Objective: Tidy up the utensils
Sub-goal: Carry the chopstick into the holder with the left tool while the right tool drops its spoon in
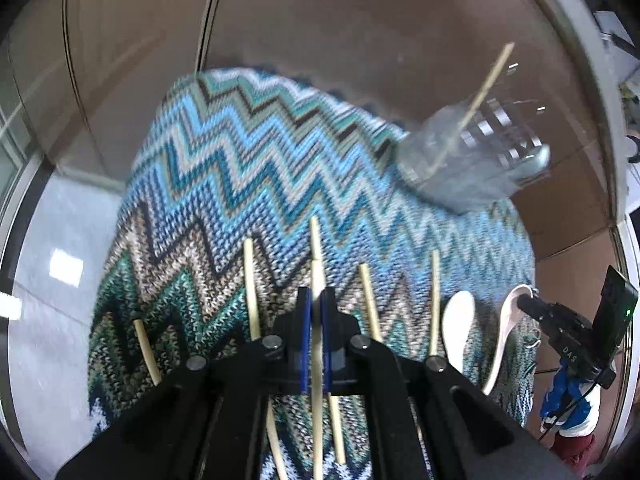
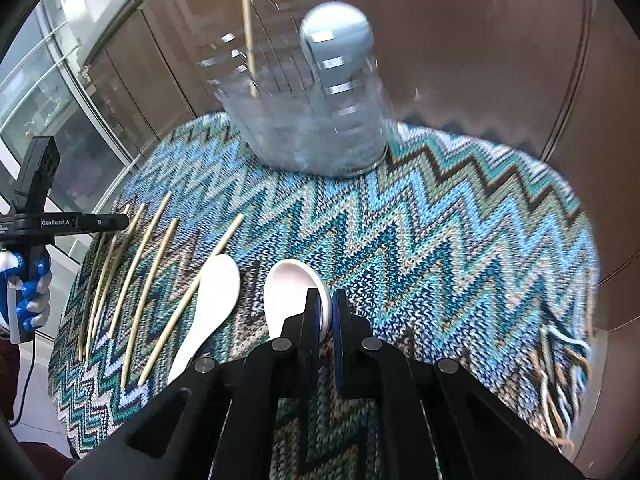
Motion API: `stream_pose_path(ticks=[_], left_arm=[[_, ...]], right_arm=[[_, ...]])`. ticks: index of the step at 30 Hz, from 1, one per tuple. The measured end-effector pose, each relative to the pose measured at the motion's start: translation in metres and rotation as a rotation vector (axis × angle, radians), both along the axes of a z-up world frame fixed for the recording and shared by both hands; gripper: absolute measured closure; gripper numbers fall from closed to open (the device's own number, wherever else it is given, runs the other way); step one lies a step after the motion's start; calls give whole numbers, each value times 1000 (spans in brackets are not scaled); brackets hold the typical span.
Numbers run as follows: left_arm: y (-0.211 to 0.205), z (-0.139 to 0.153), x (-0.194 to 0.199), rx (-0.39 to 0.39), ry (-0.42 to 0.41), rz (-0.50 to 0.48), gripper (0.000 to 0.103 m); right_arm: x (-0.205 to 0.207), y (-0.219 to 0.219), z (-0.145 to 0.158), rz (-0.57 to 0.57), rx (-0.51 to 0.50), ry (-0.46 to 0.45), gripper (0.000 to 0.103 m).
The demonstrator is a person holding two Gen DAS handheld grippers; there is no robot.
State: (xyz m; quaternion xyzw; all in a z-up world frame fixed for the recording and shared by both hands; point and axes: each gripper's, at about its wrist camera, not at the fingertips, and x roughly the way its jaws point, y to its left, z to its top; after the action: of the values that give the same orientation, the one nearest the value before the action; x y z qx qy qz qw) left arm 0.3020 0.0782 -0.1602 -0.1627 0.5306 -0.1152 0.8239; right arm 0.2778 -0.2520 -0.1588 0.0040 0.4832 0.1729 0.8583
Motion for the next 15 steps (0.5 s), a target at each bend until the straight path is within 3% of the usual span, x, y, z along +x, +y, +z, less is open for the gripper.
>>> stream_pose_path(ticks=[6, 15], left_arm=[[-11, 58, -16, -24, -209, -9, 98], [-54, 175, 0, -79, -643, 39, 99]], right_arm=[[-19, 5, 46, -52, -17, -153, 97], [0, 32, 147, -211, -45, -529, 97]])
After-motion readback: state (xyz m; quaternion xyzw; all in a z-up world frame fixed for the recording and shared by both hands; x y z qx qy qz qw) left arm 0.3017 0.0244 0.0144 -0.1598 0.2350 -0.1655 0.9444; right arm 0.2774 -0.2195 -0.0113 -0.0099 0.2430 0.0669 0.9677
